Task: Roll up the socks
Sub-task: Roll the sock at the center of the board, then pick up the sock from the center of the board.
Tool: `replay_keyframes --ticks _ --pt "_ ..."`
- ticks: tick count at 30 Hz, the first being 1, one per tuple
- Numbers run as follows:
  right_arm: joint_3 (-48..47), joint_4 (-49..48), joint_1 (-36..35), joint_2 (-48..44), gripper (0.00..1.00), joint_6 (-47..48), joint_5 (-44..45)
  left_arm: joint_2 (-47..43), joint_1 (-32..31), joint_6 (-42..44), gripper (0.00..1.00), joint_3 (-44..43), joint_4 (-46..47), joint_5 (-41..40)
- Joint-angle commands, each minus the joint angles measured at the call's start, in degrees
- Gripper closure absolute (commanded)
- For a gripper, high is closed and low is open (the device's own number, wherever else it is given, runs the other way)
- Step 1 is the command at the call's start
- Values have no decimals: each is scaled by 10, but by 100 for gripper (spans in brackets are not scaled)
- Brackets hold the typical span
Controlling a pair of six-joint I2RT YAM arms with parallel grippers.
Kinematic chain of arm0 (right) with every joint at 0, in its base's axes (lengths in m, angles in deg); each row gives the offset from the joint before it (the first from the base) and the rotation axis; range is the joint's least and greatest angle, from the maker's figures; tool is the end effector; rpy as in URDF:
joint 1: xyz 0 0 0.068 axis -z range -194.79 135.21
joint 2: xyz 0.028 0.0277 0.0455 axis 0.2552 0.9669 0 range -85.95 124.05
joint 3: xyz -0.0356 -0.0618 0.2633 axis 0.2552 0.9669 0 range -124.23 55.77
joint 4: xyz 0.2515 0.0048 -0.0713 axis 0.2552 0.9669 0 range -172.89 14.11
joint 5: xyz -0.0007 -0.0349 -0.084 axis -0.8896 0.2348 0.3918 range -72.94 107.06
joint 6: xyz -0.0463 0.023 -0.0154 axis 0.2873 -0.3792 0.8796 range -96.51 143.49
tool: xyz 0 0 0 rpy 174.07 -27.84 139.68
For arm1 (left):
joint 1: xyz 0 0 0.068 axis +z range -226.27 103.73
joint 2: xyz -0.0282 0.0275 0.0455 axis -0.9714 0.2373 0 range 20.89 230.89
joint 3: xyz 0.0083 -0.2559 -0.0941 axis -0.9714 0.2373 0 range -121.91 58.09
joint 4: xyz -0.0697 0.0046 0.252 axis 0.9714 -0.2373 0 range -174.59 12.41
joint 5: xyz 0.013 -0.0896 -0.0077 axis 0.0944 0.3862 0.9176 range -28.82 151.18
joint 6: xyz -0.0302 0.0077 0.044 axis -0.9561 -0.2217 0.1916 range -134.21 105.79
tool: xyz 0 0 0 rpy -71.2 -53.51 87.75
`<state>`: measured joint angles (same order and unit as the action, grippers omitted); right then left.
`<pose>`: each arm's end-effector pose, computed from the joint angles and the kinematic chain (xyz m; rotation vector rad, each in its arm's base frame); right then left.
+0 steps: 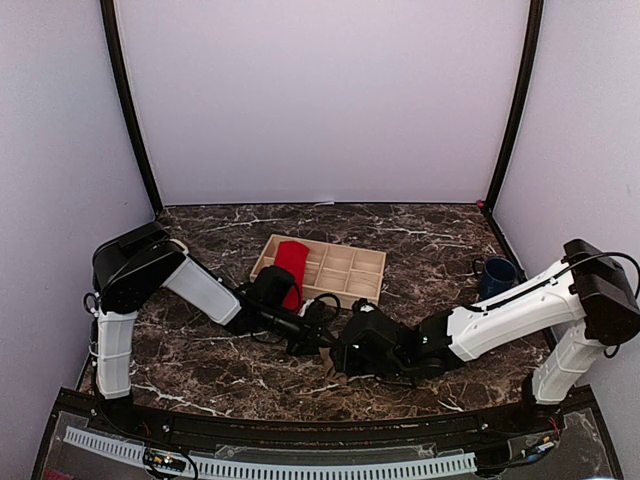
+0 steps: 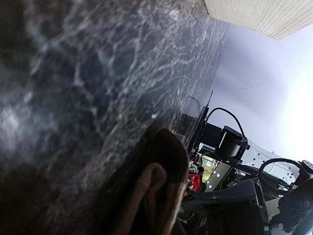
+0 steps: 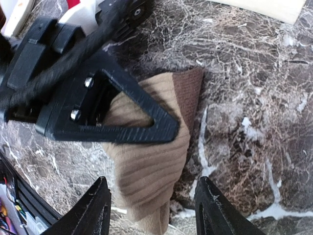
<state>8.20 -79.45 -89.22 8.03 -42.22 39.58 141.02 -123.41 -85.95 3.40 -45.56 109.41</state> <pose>0.0989 0.3042 0.1590 -0.0085 2.4675 0.6788 0.2462 -0.3043 0.0901 -0.0535 -2.4577 1.6521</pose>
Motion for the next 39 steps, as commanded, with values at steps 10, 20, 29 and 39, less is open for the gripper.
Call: replay_keyframes --ticks 10,20,29,39 --pt "26 -96 34 33 43 -37 -66 29 4 5 100 23 54 8" --pt "41 -104 44 45 43 -58 -73 33 4 6 100 27 77 21" --pt "46 -148 50 84 48 -69 -123 42 3 -6 100 30 111 34" --pt "32 -143 54 120 67 -78 -150 46 4 -13 100 37 130 39"
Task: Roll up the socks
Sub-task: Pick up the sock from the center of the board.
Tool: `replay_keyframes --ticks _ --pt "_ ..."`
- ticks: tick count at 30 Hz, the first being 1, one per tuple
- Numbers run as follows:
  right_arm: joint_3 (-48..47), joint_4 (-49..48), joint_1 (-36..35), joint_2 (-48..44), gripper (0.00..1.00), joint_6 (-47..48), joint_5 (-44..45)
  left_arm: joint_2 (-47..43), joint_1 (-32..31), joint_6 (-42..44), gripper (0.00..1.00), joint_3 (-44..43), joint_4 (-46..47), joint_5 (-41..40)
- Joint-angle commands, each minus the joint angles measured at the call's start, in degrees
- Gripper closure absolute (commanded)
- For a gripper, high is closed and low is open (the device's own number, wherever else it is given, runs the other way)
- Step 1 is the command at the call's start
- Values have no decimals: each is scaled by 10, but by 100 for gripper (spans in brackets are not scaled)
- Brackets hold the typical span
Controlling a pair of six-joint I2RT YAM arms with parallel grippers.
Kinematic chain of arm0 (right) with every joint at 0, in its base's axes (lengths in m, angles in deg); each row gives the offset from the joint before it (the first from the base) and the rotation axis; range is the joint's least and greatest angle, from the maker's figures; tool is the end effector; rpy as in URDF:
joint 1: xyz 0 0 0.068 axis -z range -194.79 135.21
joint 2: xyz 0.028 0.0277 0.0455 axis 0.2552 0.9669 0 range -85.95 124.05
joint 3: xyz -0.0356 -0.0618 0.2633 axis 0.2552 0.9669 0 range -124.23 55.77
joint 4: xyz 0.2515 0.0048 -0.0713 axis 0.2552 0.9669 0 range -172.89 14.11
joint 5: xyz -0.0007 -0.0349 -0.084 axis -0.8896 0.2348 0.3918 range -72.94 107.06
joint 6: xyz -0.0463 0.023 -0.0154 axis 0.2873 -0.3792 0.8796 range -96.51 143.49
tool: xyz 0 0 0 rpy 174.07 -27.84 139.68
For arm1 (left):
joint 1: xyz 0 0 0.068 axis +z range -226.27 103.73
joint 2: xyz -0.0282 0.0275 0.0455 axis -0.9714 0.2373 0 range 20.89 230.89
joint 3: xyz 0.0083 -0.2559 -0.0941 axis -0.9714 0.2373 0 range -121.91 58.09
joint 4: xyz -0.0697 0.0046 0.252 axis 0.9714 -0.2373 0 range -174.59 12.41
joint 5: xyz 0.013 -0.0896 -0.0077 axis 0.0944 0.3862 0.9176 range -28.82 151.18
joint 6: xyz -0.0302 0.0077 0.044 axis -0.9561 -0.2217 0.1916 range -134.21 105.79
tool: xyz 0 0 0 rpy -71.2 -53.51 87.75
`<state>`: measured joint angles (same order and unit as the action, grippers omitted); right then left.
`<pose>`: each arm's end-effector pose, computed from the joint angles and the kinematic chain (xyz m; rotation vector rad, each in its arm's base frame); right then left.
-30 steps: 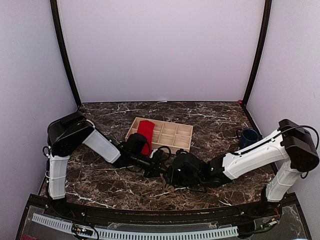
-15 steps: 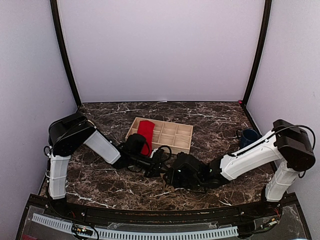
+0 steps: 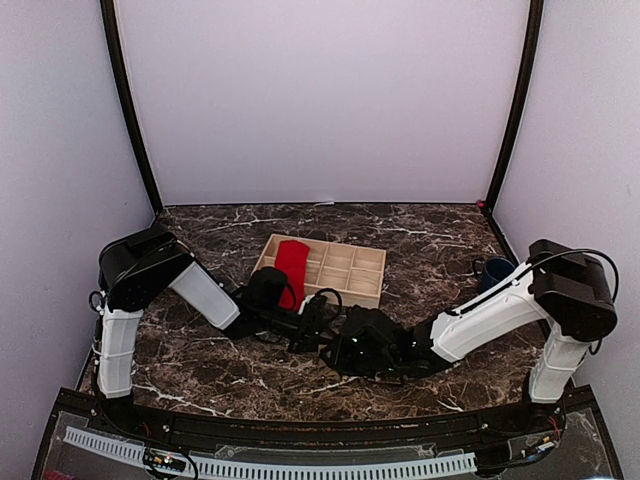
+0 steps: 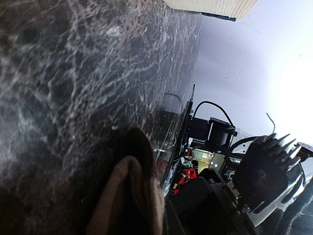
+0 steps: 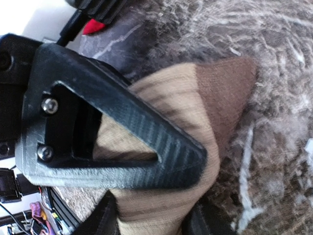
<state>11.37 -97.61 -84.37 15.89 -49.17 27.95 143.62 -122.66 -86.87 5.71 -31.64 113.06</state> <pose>0.1237 0.3131 0.1237 0.1738 2.5300 0.9715 0.2481 -0.3010 0.0853 -0.1775 -2.3771 1.8248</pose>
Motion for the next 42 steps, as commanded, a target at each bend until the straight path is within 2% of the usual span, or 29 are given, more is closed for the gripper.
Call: replay_keyframes --ticks 1,7,11,13,15,20,26,35,42 --pt "-3 44 5 44 71 -9 -34 21 -3 -4 100 15 -8 3" --pt "-19 72 5 49 96 -3 -34 18 -2 -25 98 27 11 0" --pt "-25 92 5 42 100 2 -26 -5 -1 -18 63 40 -20 -24" --pt "-30 109 6 37 100 7 -21 -25 1 -3 52 44 -53 -43" --pt "-37 127 5 31 100 14 -16 -48 2 15 48 44 -96 -63" --pt "-48 171 5 11 100 28 4 -121 7 62 42 37 -227 -145" --pt "-85 257 2 -15 100 64 38 -194 10 71 40 46 -307 -208" --pt "-249 459 3 -9 100 179 131 -293 13 91 39 68 -366 -275" --pt "-399 549 47 27 100 283 168 -347 20 107 38 86 -395 -293"
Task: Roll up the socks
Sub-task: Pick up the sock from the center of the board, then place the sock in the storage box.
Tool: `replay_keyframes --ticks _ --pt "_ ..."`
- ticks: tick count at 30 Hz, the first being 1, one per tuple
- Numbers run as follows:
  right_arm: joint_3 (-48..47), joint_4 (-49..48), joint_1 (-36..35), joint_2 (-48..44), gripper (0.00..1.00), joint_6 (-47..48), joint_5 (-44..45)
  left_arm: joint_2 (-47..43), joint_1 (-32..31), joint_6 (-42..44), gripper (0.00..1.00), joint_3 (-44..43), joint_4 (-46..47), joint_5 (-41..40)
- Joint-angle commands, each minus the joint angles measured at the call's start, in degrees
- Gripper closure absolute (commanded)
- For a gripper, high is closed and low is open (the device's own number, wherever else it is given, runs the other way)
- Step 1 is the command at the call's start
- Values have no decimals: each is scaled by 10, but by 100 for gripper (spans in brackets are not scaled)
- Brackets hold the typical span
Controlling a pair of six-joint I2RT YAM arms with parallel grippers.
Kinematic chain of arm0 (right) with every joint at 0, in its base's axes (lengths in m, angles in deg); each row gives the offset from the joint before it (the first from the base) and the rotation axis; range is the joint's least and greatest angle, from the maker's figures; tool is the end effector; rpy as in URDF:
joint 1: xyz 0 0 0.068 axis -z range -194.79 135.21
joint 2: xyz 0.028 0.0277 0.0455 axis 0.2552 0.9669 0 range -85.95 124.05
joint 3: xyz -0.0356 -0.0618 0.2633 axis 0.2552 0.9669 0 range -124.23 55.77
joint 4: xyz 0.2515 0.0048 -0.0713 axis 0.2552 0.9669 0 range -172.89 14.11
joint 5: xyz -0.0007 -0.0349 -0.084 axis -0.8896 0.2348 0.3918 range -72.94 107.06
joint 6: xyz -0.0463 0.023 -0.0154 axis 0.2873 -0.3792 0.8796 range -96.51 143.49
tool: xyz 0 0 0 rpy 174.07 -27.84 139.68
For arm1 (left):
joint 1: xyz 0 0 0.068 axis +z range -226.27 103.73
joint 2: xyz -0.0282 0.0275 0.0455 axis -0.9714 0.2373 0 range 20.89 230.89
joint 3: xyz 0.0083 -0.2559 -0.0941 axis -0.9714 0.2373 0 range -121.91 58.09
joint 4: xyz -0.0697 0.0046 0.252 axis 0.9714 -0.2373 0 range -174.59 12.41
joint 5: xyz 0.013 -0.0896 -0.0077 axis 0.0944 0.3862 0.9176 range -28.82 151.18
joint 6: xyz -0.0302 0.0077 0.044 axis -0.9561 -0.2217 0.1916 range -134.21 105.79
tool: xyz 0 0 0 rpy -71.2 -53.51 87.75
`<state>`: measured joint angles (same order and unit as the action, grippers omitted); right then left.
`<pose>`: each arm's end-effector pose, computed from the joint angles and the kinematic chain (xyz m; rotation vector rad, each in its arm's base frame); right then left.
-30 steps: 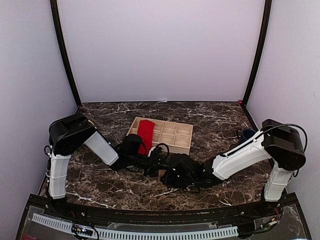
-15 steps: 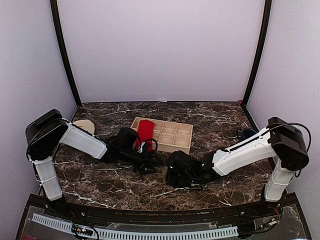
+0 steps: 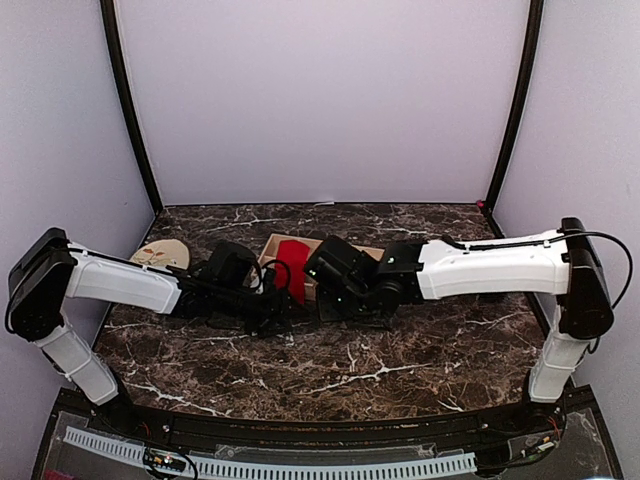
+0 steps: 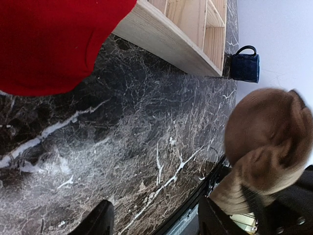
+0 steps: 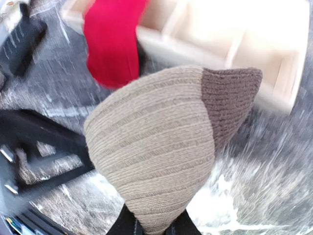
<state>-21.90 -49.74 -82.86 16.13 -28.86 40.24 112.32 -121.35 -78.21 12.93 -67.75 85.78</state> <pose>0.1550 0.3476 0.2349 -0.1935 2.4896 0.3756 0.2189 -0.2405 0.1786 -0.1438 2.5889 -1.3859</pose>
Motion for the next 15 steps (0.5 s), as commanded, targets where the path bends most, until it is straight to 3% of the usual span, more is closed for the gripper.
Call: replay_keyframes --ticks 1,8,15 --pt "-81 72 42 31 100 94 46 -39 8 22 39 15 -40 -22" --pt "-198 83 117 107 100 189 27 -66 18 31 38 24 -64 -31" --pt "-282 106 162 179 100 224 31 -75 27 31 38 32 -68 -35"
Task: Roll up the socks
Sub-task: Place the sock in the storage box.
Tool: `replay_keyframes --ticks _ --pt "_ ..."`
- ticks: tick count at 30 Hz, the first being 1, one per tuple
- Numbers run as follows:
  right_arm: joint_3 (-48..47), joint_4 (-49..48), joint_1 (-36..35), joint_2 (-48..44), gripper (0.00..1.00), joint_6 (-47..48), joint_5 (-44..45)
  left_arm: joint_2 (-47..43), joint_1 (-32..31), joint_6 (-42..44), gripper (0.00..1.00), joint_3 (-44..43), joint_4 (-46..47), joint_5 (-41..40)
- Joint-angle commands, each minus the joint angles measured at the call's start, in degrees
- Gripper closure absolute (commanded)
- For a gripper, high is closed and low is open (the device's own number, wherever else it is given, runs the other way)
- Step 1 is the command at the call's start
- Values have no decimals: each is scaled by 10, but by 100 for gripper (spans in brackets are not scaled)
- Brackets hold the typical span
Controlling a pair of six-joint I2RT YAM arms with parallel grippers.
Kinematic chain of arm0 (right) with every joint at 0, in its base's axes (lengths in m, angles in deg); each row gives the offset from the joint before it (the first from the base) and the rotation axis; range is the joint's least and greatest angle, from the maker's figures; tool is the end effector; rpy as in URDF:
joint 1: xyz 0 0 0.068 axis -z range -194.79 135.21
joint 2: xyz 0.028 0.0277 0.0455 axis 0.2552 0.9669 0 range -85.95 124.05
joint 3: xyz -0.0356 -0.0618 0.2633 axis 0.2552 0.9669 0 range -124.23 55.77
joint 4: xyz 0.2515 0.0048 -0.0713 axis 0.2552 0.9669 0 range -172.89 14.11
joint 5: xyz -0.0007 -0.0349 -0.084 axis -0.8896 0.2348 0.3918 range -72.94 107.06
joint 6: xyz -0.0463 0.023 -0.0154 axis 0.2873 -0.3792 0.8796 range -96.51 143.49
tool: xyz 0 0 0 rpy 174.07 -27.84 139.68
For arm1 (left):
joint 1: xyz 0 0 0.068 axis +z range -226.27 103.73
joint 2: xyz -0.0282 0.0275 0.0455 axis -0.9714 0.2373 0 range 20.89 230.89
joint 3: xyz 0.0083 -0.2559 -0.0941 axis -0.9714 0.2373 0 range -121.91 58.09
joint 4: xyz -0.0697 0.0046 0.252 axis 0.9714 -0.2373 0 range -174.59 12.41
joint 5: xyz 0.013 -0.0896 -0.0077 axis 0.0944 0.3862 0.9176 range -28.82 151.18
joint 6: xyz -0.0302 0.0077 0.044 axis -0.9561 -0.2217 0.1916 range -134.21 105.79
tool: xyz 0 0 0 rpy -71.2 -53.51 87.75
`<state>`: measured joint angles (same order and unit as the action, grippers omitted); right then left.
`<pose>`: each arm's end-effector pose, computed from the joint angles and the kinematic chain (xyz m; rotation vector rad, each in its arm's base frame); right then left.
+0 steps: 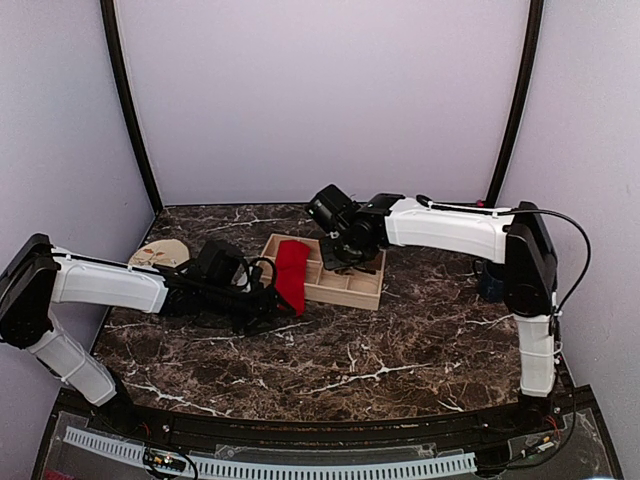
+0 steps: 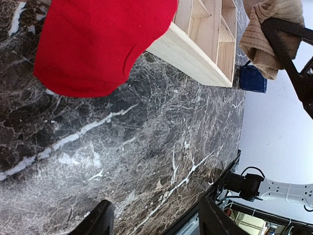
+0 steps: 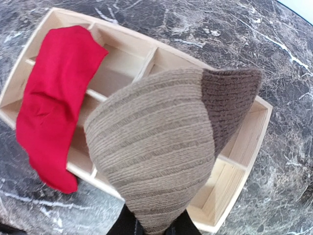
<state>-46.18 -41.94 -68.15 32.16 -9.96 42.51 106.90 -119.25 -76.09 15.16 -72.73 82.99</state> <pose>0.2832 0.3552 0.2466 -0.2603 2.4197 0.0944 0.2146 -0.2181 0.1871 -0.1851 2.5761 -1.2916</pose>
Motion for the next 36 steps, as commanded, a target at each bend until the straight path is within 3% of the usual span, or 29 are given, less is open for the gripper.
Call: replay_keyframes --ticks 1,20,36 --pt "-44 33 20 23 100 36 11 -21 7 11 38 11 -19 -7" --pt "71 35 49 6 100 26 -23 -13 15 0 39 17 -11 0" --pt "10 102 85 85 100 37 -87 -11 16 -1 39 18 -10 -4"
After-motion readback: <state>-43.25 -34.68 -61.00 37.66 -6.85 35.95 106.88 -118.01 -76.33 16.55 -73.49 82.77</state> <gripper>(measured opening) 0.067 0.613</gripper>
